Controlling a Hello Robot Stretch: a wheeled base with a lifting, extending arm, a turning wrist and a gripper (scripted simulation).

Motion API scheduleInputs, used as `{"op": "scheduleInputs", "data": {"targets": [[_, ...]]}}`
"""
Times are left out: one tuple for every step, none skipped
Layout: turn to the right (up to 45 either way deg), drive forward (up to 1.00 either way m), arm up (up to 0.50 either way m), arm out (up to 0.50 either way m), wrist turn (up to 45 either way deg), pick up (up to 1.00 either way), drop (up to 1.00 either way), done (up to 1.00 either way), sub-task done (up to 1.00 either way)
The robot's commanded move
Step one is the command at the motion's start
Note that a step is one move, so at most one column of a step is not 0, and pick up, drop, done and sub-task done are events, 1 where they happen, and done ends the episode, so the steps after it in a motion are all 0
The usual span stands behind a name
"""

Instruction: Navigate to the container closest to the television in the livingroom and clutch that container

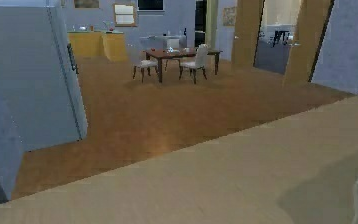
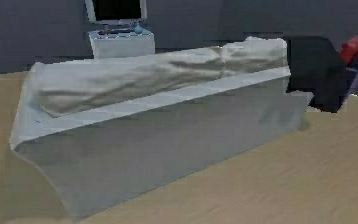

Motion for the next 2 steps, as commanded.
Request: {"op": "scheduleInputs", "data": {"targets": [[0.0,0.60,0.00,0.00,0.0,0.00,0.00,0.00,0.00],[15.0,0.00,0.00,0.00,0.0,0.00,0.00,0.00,0.00]]}}
